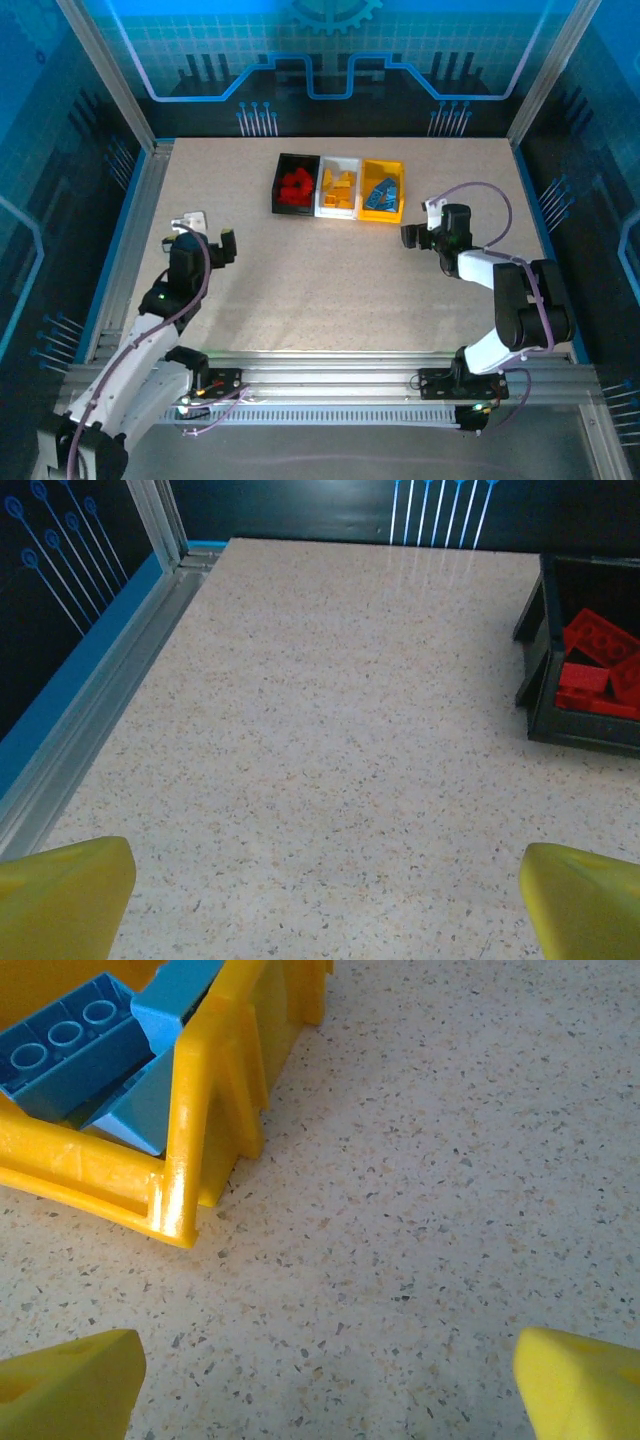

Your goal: Sort the legos into containers by color

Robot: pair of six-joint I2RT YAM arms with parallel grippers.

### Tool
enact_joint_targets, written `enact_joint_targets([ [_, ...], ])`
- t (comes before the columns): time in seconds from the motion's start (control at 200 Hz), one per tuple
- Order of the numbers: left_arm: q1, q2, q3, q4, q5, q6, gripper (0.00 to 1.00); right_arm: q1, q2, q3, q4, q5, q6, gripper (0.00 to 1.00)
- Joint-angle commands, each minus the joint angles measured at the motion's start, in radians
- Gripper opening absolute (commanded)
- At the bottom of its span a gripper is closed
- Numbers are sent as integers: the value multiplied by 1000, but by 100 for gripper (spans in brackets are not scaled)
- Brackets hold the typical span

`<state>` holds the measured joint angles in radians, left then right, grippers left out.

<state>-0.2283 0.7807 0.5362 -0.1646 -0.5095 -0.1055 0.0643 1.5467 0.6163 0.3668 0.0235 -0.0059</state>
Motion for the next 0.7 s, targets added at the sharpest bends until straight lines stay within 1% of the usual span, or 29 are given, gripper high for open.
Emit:
enact_joint_targets([
  [0.0, 19, 79, 36, 109, 67, 0, 99, -7, -27, -6, 92, -10, -18, 96],
  [0.17, 61, 252, 28, 234, 88, -26, 99, -7, -27, -6, 92, -10, -18, 97],
  [0.27, 101, 360, 34, 301, 150, 3, 99, -8, -27, -6, 92, -10, -19, 97],
  [0.345, 130, 426, 34, 351, 171, 14, 99, -6, -27, -6, 92, -11, -18, 98],
  [0.575, 188, 564, 15, 531, 259, 76, 99, -10, -27, -6, 93, -19, -19, 99],
  [0.695, 207, 608, -18, 626, 313, 81, 99, -12, -27, -5, 91, -22, -17, 100],
])
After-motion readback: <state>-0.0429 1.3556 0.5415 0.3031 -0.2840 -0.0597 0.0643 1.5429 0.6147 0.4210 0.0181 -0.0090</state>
